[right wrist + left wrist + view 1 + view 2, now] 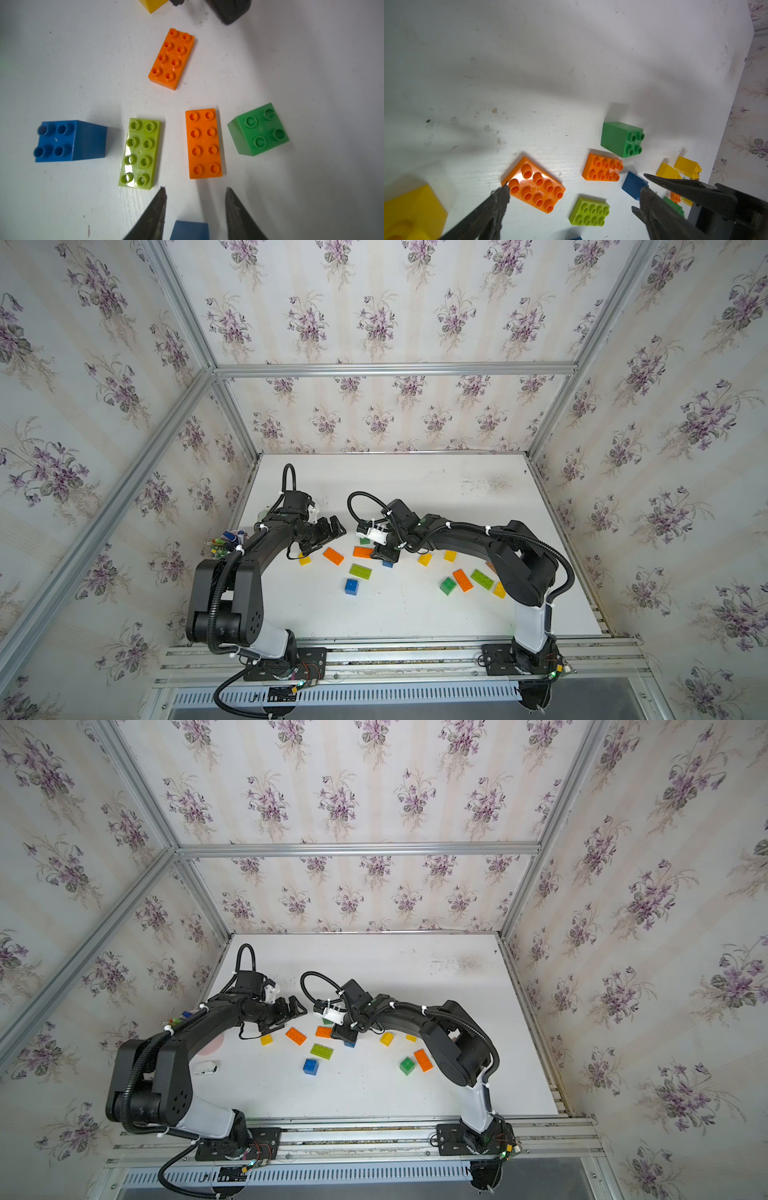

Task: Assemble a fork with lego
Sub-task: Pick up the lego brick from the center of the board.

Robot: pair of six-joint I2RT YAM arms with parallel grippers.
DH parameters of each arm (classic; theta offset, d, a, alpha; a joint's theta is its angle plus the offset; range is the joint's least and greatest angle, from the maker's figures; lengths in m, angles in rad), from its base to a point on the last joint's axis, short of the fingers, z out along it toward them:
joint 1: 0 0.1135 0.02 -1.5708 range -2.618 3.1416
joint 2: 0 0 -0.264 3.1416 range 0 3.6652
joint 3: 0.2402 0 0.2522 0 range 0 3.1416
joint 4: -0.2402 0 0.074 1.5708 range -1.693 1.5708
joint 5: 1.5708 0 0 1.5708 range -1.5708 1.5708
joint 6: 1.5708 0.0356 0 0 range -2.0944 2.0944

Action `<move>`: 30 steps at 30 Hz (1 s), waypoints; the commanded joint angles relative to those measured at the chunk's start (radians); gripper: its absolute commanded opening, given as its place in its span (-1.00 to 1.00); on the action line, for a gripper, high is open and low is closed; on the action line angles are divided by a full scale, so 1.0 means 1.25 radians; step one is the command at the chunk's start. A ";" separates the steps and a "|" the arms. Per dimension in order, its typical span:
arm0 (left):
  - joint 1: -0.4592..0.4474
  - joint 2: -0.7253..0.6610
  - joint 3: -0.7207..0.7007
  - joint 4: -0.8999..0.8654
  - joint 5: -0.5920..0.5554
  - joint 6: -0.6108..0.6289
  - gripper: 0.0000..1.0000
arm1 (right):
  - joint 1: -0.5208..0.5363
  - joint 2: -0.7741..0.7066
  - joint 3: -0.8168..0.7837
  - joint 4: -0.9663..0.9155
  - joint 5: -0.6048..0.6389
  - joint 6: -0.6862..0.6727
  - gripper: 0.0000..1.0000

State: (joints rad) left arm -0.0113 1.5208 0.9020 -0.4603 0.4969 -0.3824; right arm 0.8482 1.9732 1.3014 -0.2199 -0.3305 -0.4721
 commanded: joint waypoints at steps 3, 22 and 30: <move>0.009 -0.003 -0.005 -0.010 0.008 0.012 1.00 | 0.001 0.045 0.039 -0.017 -0.012 -0.056 -0.04; 0.026 0.015 -0.011 0.004 0.026 0.005 1.00 | 0.011 0.131 0.110 -0.058 0.018 -0.078 -0.12; 0.030 0.008 -0.015 -0.007 0.029 0.010 1.00 | 0.014 0.129 0.092 -0.055 0.025 -0.115 -0.28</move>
State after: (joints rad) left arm 0.0254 1.5352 0.8837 -0.4660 0.5262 -0.3759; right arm 0.8654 2.1292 1.4231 -0.2569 -0.3092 -0.5636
